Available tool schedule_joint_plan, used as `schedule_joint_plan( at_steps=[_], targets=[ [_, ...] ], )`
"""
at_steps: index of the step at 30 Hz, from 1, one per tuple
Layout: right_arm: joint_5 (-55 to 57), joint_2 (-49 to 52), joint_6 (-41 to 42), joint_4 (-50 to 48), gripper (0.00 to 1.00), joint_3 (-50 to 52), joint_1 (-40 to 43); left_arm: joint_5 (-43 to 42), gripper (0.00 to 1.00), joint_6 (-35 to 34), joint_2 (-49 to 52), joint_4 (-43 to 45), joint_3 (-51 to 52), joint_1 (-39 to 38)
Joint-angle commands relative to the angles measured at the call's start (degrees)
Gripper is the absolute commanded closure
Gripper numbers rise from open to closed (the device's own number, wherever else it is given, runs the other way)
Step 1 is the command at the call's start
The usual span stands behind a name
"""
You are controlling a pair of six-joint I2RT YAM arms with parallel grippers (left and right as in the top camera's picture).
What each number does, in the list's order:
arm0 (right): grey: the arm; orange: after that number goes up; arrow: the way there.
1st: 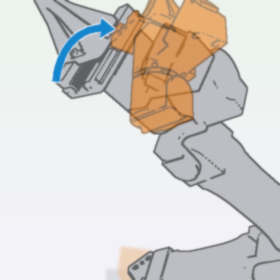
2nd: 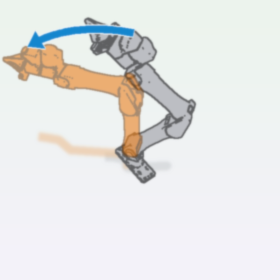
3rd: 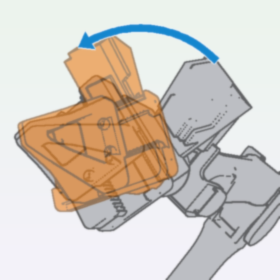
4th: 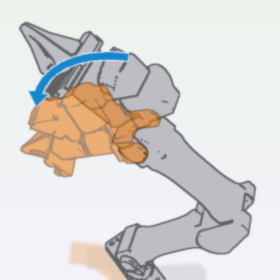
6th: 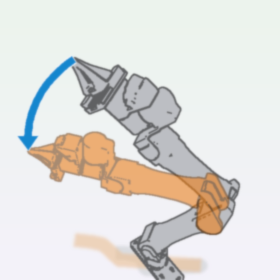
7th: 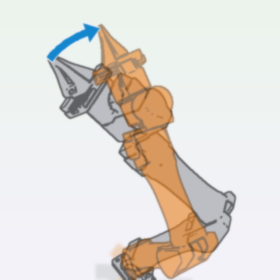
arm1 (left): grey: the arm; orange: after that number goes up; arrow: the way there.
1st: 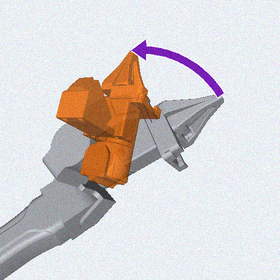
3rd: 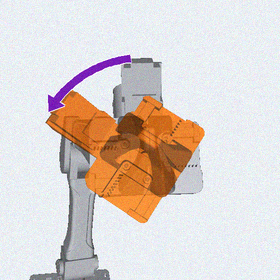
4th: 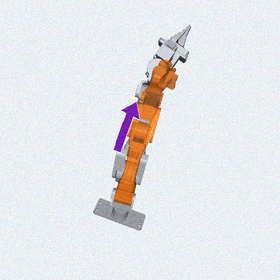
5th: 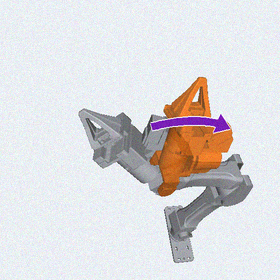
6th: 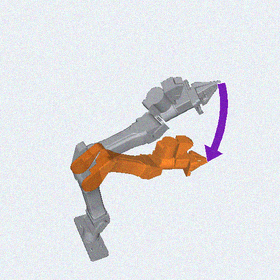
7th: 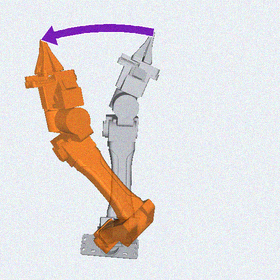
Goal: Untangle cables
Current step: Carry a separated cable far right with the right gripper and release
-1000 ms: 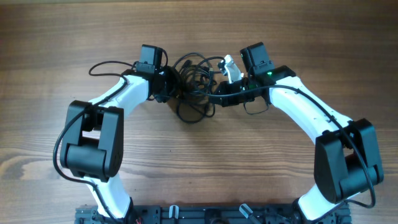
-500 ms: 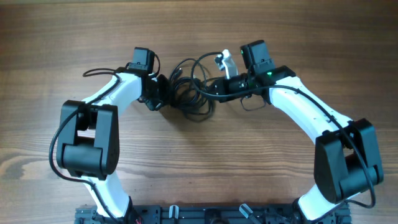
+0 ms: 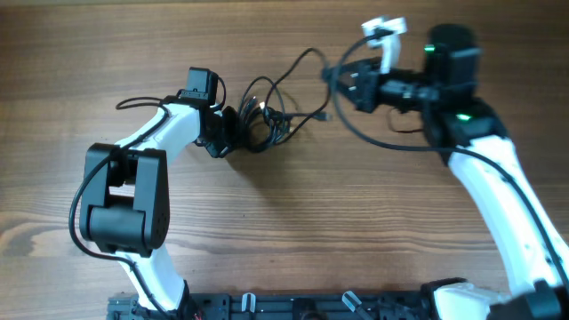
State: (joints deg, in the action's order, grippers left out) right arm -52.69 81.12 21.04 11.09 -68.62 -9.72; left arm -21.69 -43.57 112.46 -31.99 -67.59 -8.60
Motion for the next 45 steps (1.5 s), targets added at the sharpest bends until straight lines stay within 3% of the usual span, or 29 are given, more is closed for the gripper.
schedule_joint_plan(
  at_steps=[1,10,16,22,27,31,32,34,35,45],
  targets=[
    [-0.5,-5.7,0.6,3.3,0.96,-0.9,6.2,3.5,0.96,1.2,1.0,-0.4,0.5,0.6],
    [1.5,-6.9,0.0,21.1,0.96,-0.9,23.8,3.6,0.96,1.2,1.0,-0.9,0.5,2.1],
    [-1.4,-6.9,0.0,26.2,0.96,-0.9,35.8,3.7,0.96,1.1,1.0,-2.7,0.5,8.1],
    [-0.3,-6.8,-0.1,27.4,0.96,-0.7,40.0,3.7,0.96,1.1,1.0,-4.3,0.5,13.9],
    [12.1,-6.4,-3.8,33.1,0.96,-0.6,40.0,2.8,0.96,1.2,1.0,-4.5,0.5,13.9],
    [29.9,-5.5,-4.7,37.0,0.94,0.3,40.0,2.4,0.96,1.2,1.0,-3.5,0.5,12.4],
    [33.0,-5.1,-4.6,37.1,0.72,0.9,40.0,2.2,0.96,1.2,1.0,-3.3,0.5,12.0],
    [35.6,-4.3,-4.5,37.2,0.18,1.6,40.0,2.2,0.96,1.2,1.0,-3.0,0.5,11.1],
    [35.9,-3.5,-4.3,37.9,0.0,1.9,40.0,2.2,0.96,1.2,1.0,-2.7,0.5,10.6],
    [36.0,0.0,-4.4,38.4,0.0,1.9,40.0,2.2,0.92,2.9,1.0,-0.8,0.5,7.7]
  ],
)
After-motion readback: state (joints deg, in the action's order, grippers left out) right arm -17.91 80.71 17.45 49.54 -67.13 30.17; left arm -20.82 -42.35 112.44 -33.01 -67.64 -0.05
